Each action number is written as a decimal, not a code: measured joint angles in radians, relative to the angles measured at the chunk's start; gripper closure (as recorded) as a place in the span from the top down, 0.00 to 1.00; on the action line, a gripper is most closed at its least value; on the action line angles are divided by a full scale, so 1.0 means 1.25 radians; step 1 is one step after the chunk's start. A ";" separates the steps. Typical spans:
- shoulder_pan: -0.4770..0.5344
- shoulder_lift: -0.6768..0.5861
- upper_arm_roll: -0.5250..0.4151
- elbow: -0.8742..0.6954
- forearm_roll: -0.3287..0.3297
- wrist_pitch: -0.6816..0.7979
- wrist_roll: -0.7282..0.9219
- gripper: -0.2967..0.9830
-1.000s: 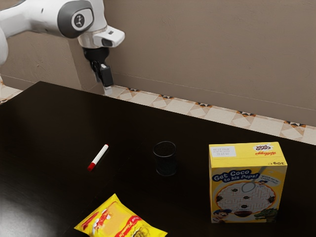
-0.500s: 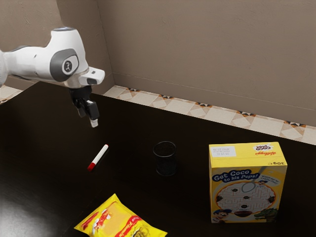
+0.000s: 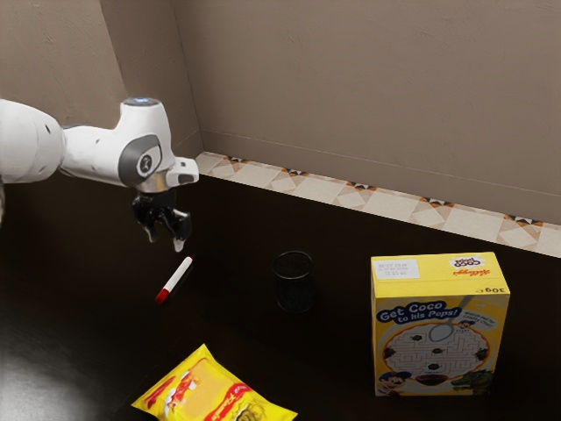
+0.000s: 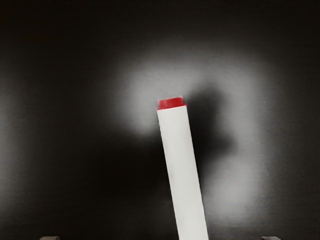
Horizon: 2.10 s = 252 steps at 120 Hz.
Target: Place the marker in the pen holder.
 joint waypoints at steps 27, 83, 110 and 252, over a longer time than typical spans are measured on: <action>0.004 0.066 -0.001 0.041 -0.034 0.028 -0.088 0.50; 0.003 0.164 -0.002 0.100 -0.040 0.052 -0.193 0.40; 0.003 0.177 -0.003 0.102 -0.041 0.054 -0.220 0.37; -0.220 0.056 -0.084 0.239 -0.064 0.047 -0.194 0.16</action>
